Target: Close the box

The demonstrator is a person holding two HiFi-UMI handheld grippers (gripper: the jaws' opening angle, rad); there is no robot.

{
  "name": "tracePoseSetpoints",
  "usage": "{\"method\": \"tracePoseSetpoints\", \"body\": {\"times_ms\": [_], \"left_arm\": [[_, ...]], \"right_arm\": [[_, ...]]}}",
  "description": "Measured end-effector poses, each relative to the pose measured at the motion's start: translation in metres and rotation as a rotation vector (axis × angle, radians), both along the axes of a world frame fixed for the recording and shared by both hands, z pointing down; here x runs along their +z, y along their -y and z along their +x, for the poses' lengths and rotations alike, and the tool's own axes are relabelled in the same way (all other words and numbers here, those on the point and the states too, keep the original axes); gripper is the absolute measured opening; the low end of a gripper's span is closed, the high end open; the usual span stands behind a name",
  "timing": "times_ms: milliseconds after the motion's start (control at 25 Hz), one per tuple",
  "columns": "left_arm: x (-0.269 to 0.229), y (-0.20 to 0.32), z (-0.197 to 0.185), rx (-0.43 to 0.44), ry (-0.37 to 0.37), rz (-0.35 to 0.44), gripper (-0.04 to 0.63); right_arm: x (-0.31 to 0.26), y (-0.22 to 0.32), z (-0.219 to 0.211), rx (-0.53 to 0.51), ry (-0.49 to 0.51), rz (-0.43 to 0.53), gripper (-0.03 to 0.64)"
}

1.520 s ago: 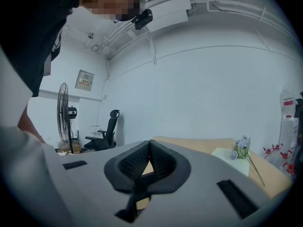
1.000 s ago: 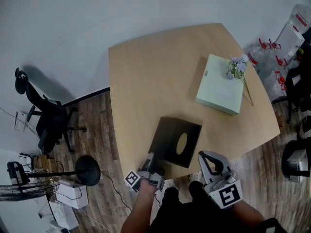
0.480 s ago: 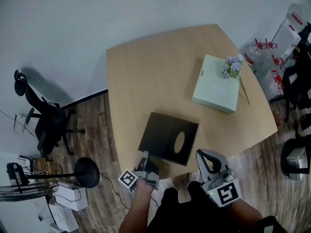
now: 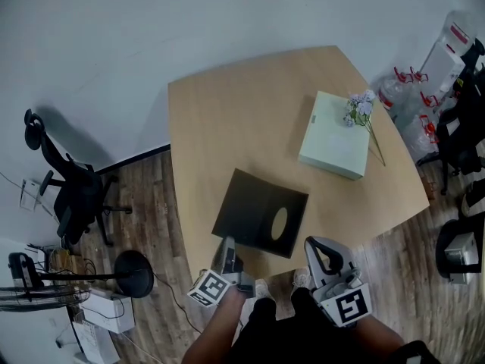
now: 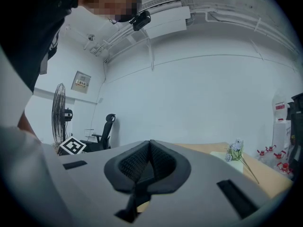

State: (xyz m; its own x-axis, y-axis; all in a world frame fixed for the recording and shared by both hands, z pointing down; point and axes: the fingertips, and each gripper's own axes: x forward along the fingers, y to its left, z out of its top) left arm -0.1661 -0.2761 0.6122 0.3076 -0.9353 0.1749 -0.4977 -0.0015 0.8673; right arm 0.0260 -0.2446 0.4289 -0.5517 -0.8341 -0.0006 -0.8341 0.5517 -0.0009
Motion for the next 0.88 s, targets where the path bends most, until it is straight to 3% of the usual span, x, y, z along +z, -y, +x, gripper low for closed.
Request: {"method": "tracePoseSetpoints", "body": {"times_ms": [120,680,880], "left_arm": [[-0.009,-0.002,0.003,0.036,0.188,0.040,0.035],[-0.040,-0.021,0.060,0.349,0.825,0.342,0.028],[-0.040,-0.034,0.087,0.432,0.986,0.421,0.043]], "right_arm": [[-0.004,-0.006,-0.003,0.015,-0.004,0.013,0.012],[-0.005,-0.038,0.017,0.179,-0.041,0.049,0.012],[-0.012,-0.049,0.026,0.163,-0.039,0.050,0.012]]}}
